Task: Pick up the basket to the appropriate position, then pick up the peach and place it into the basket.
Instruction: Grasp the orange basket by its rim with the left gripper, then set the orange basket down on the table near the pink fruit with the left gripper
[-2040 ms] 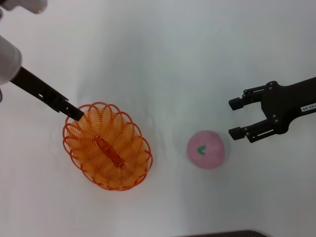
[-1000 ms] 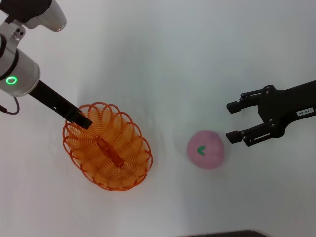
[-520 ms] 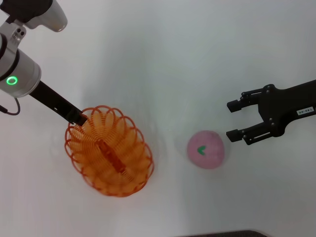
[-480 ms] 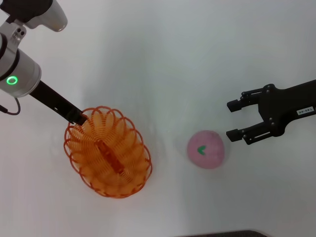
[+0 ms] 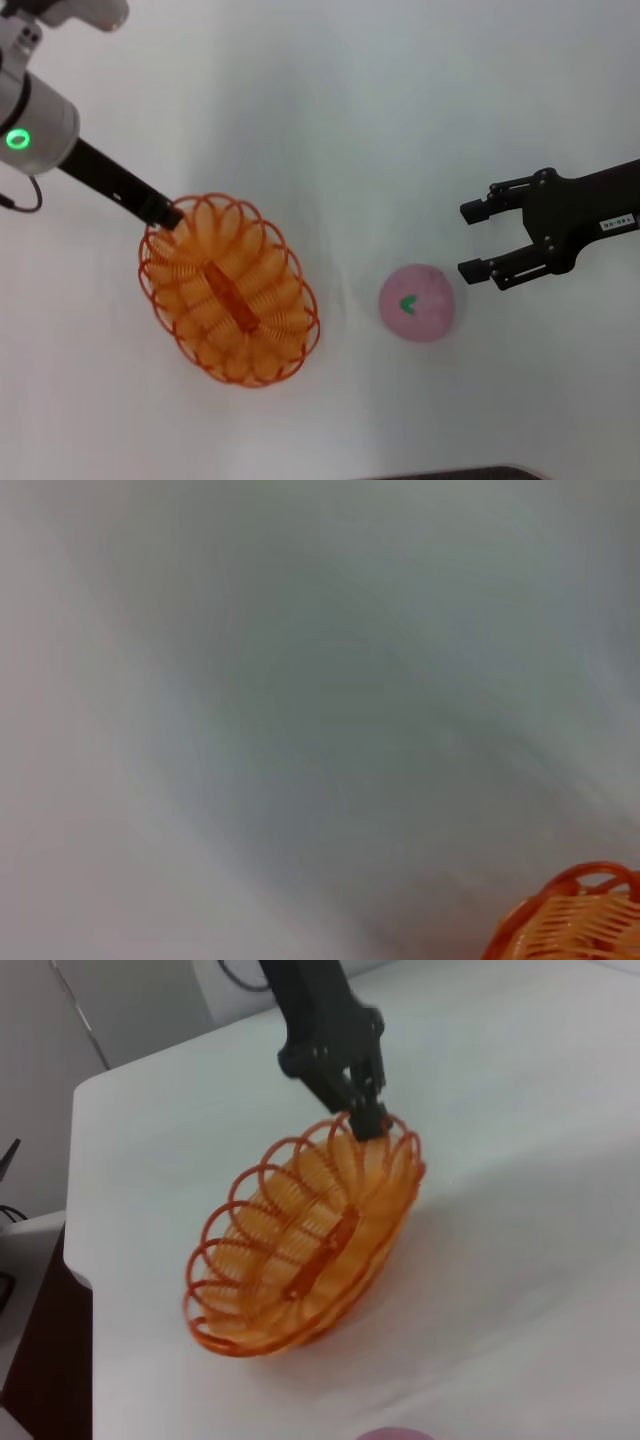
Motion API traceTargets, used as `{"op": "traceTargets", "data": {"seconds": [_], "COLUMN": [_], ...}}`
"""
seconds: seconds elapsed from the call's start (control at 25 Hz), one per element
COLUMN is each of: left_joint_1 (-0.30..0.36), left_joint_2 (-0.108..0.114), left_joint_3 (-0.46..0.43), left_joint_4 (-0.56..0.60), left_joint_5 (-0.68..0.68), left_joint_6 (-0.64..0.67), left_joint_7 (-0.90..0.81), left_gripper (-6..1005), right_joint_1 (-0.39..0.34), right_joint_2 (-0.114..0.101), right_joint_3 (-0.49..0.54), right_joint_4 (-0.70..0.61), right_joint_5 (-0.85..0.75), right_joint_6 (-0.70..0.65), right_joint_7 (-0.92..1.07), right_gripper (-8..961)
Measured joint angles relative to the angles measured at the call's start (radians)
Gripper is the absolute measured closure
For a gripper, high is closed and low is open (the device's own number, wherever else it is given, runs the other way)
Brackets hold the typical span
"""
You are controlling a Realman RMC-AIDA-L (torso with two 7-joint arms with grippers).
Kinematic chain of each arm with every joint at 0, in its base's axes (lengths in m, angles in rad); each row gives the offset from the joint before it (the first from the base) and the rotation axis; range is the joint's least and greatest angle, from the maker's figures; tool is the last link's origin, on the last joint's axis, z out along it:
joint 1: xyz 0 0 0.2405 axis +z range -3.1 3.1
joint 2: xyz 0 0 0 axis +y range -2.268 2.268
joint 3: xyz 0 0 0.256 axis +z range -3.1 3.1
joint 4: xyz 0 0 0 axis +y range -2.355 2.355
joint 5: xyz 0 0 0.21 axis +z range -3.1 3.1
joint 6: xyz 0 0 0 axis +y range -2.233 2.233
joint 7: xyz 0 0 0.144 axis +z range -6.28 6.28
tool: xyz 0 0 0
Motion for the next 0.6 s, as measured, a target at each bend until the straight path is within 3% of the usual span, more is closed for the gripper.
{"op": "traceTargets", "data": {"seconds": [0.36,0.6], "left_joint_1": [0.002,-0.023], "left_joint_2": [0.002,0.006], "left_joint_3": [-0.022,-0.058], "left_joint_4": [0.195,0.234], "left_joint_5": [-0.055,-0.055], "left_joint_6": [0.061,0.058], "left_joint_7": [-0.167,-0.292], "left_gripper": [945,957], "right_joint_1": [-0.003,-0.012], "right_joint_2": [-0.004,-0.011], "right_joint_3": [0.008,0.008], "right_joint_4": [0.000,-0.001], "right_joint_5": [0.002,0.004], "right_joint_6": [0.007,0.011], "right_joint_7": [-0.026,-0.050], "right_gripper": [101,101]}}
